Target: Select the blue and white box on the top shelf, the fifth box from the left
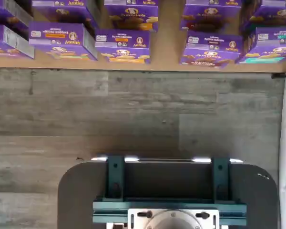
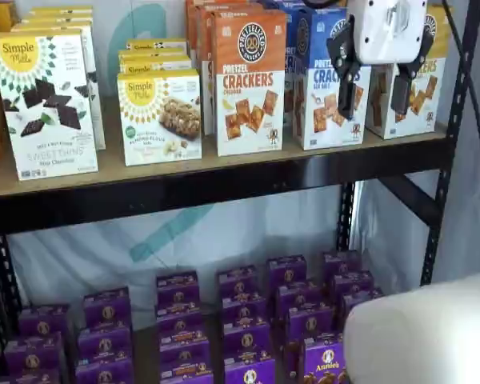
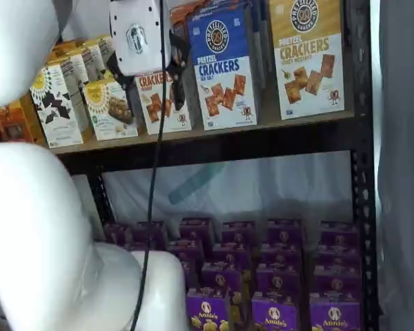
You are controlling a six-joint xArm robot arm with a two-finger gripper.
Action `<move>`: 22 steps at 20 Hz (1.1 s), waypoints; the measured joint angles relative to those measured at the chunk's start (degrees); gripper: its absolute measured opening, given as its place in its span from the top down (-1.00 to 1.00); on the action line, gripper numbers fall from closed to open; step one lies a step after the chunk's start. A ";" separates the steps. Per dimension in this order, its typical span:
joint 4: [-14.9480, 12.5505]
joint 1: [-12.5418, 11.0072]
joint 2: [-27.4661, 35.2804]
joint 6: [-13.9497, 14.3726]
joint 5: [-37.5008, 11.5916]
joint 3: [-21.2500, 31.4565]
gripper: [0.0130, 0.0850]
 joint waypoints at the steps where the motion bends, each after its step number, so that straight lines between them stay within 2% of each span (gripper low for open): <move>1: 0.52 -0.47 -0.12 -0.26 -0.17 0.11 -1.00; 3: 1.65 -1.49 -0.36 -0.76 -0.57 0.34 -1.00; 8: 1.75 -1.50 -0.48 -0.83 -1.20 0.53 -1.00; 18: -1.00 0.29 2.54 -0.14 -4.54 -1.03 -1.00; 22: -1.83 -0.82 5.93 -1.47 -6.32 -3.77 -1.00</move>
